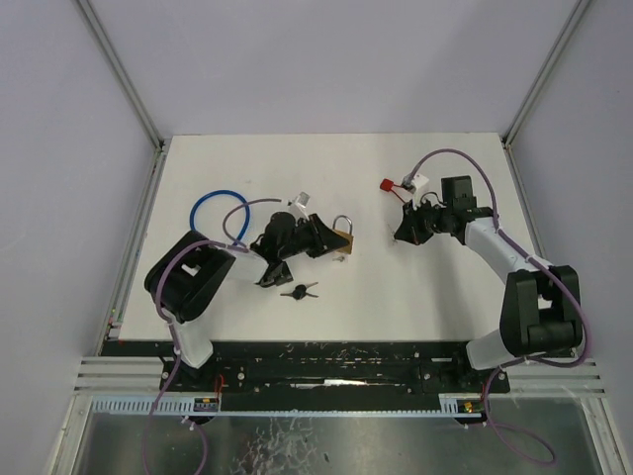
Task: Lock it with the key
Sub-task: Place the key at the center of the board.
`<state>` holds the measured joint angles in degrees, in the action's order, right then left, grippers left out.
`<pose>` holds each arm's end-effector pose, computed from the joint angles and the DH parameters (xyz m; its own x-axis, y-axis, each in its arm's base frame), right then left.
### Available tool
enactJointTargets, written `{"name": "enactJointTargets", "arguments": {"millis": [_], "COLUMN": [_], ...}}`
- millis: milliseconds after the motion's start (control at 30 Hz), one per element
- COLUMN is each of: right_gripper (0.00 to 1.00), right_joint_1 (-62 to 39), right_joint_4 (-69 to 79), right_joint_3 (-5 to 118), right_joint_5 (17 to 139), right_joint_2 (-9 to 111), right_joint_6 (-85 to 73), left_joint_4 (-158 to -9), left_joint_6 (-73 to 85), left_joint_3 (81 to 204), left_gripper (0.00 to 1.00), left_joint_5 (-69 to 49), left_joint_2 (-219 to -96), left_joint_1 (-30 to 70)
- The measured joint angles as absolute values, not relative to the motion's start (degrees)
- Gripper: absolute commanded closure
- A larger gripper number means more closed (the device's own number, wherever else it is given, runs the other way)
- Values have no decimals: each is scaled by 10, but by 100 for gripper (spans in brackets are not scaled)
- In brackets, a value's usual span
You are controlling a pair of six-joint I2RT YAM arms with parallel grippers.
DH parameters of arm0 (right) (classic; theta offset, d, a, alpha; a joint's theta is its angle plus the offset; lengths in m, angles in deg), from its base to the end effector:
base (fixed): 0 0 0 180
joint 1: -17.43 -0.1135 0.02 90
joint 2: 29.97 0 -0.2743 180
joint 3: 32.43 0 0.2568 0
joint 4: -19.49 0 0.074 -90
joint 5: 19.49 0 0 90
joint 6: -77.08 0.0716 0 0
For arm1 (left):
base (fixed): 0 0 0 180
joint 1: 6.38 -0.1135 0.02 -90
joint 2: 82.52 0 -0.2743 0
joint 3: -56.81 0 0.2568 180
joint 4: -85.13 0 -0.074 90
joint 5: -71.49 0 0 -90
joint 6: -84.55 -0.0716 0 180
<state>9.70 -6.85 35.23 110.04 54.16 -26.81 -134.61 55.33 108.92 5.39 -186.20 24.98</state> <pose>0.3239 0.0899 0.2257 -0.5177 -0.2571 -0.8160 -0.7115 0.6590 0.2438 0.3102 -0.2230 0.1503 -0.7962 -0.4492 -0.4053 0.2448 0.3735 -0.8948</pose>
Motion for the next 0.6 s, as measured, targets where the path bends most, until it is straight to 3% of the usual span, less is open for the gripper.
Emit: {"name": "enactJointTargets", "arguments": {"millis": [167, 600], "right_gripper": [92, 88], "right_joint_1": [104, 120], "right_joint_4": [-146, -206], "right_joint_3": [367, 397], "right_joint_5": [1049, 1016], "right_joint_2": [575, 622], "right_joint_6": [-324, -357], "left_joint_4": [-1163, -980], "left_joint_6": [465, 356], "left_joint_3": [1189, 1356], "left_gripper": [97, 84], "left_joint_5": [15, -45], "left_joint_2": [-1880, -1989], "left_joint_1": [312, 365]}}
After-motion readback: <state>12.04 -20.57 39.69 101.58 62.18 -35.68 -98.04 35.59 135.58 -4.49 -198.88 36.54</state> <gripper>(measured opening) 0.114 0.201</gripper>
